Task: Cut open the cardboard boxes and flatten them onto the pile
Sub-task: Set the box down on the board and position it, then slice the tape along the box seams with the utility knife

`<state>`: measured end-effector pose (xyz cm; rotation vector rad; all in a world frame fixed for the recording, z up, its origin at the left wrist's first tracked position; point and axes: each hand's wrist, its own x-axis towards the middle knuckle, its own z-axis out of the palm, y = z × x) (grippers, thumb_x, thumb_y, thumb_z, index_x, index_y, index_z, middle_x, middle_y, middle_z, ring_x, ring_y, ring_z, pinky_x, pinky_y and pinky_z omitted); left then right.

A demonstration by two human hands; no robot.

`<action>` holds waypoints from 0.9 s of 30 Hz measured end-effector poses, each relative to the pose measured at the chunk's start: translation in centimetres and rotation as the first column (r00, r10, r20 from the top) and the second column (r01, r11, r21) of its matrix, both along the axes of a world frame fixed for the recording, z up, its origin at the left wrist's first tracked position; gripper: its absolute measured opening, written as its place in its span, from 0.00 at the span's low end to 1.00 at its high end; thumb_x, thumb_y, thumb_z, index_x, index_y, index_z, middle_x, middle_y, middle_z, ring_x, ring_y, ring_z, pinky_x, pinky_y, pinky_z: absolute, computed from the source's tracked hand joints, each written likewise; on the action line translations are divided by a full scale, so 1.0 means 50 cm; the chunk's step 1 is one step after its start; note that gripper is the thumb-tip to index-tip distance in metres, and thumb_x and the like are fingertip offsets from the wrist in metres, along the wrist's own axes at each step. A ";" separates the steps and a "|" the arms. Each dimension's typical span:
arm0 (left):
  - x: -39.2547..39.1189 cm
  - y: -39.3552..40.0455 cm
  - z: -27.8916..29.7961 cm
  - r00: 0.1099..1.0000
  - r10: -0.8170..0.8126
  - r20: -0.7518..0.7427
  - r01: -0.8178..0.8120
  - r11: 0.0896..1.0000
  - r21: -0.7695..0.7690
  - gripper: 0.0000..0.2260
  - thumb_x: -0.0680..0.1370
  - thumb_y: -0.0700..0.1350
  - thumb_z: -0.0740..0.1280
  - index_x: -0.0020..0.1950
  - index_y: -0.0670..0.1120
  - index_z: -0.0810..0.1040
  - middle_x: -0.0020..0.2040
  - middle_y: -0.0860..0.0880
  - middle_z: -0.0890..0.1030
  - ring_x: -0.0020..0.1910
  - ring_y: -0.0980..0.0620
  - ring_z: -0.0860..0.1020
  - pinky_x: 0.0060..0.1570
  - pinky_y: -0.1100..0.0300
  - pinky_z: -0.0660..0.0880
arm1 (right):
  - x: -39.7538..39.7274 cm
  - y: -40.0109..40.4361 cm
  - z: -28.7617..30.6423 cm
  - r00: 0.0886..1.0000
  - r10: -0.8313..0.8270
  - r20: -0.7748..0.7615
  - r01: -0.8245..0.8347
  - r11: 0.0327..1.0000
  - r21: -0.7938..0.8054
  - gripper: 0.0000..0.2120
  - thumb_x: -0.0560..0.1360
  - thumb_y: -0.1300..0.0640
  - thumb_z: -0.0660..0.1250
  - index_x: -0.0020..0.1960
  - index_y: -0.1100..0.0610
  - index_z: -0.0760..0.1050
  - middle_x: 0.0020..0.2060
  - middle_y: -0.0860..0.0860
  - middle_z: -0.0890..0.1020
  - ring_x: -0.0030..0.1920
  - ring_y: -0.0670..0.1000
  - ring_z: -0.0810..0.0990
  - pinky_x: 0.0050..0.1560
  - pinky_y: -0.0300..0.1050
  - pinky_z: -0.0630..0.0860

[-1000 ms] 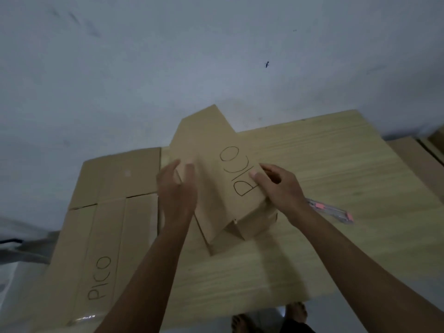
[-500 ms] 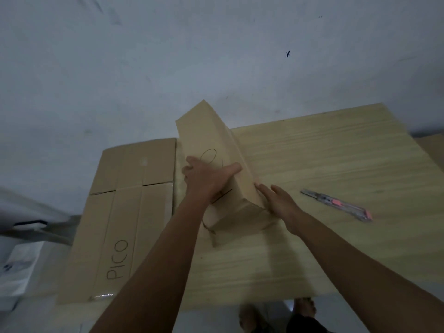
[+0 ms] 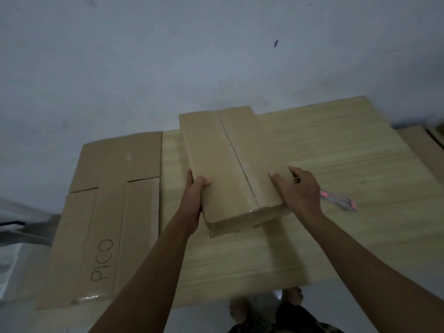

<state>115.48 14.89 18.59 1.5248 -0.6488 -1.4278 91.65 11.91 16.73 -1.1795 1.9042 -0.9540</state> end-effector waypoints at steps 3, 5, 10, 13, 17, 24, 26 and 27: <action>-0.008 -0.009 -0.020 0.990 0.026 0.141 -0.031 0.999 0.035 0.24 0.76 0.47 0.66 0.72 0.54 0.71 0.65 0.47 0.80 0.58 0.44 0.79 0.55 0.48 0.79 | -0.015 0.019 -0.020 0.999 0.041 -0.034 -0.041 0.999 0.018 0.21 0.71 0.45 0.76 0.60 0.54 0.82 0.53 0.50 0.82 0.52 0.49 0.81 0.57 0.46 0.77; -0.003 -0.015 -0.037 0.955 0.005 0.297 -0.019 0.999 0.043 0.31 0.79 0.45 0.66 0.81 0.52 0.60 0.71 0.50 0.73 0.64 0.46 0.76 0.62 0.50 0.74 | -0.026 0.026 -0.035 0.997 0.073 -0.040 -0.071 0.997 0.038 0.14 0.74 0.46 0.74 0.55 0.54 0.84 0.48 0.48 0.85 0.49 0.48 0.82 0.52 0.41 0.76; 0.001 -0.042 -0.047 0.660 -0.147 0.737 0.165 0.985 0.050 0.41 0.77 0.47 0.70 0.84 0.53 0.48 0.83 0.44 0.52 0.79 0.44 0.58 0.72 0.48 0.64 | -0.067 0.025 -0.063 0.983 0.127 -0.135 -0.117 0.990 0.075 0.09 0.79 0.47 0.68 0.49 0.50 0.84 0.44 0.48 0.85 0.48 0.48 0.82 0.52 0.43 0.76; -0.018 -0.073 -0.049 0.331 -0.188 0.925 0.319 0.944 0.077 0.34 0.77 0.48 0.67 0.81 0.53 0.57 0.83 0.44 0.48 0.82 0.43 0.47 0.77 0.38 0.54 | -0.107 0.015 -0.088 0.947 0.146 -0.284 -0.137 0.989 0.051 0.12 0.79 0.51 0.68 0.58 0.55 0.83 0.51 0.54 0.85 0.53 0.55 0.83 0.57 0.51 0.78; -0.058 -0.118 -0.064 0.143 -0.191 0.971 0.435 0.893 0.112 0.22 0.79 0.50 0.66 0.73 0.50 0.72 0.79 0.45 0.64 0.80 0.43 0.58 0.76 0.38 0.52 | -0.150 -0.001 -0.115 0.787 0.251 -0.563 -0.196 0.968 0.156 0.17 0.77 0.54 0.60 0.59 0.60 0.81 0.54 0.60 0.82 0.54 0.63 0.79 0.52 0.54 0.77; -0.093 -0.165 -0.092 0.085 0.072 0.994 0.414 0.905 -0.101 0.16 0.77 0.51 0.60 0.55 0.51 0.85 0.59 0.48 0.81 0.60 0.41 0.76 0.58 0.47 0.69 | -0.186 -0.041 -0.151 0.624 0.446 -0.642 -0.203 0.885 0.418 0.18 0.79 0.60 0.60 0.68 0.53 0.74 0.62 0.55 0.75 0.62 0.58 0.72 0.61 0.56 0.69; -0.090 -0.184 -0.093 0.095 0.069 0.993 0.407 0.908 -0.102 0.12 0.76 0.49 0.64 0.53 0.52 0.86 0.57 0.49 0.81 0.59 0.41 0.76 0.56 0.47 0.69 | -0.200 -0.051 -0.162 0.621 0.435 -0.652 -0.186 0.890 0.417 0.17 0.79 0.61 0.60 0.66 0.53 0.76 0.61 0.55 0.74 0.62 0.58 0.72 0.61 0.56 0.69; -0.083 -0.190 -0.093 0.096 0.064 0.993 0.414 0.905 -0.098 0.11 0.75 0.48 0.66 0.53 0.53 0.87 0.56 0.50 0.81 0.58 0.41 0.76 0.55 0.47 0.69 | -0.205 -0.054 -0.164 0.628 0.427 -0.651 -0.181 0.893 0.411 0.16 0.78 0.61 0.61 0.65 0.54 0.76 0.61 0.56 0.74 0.61 0.59 0.72 0.60 0.56 0.68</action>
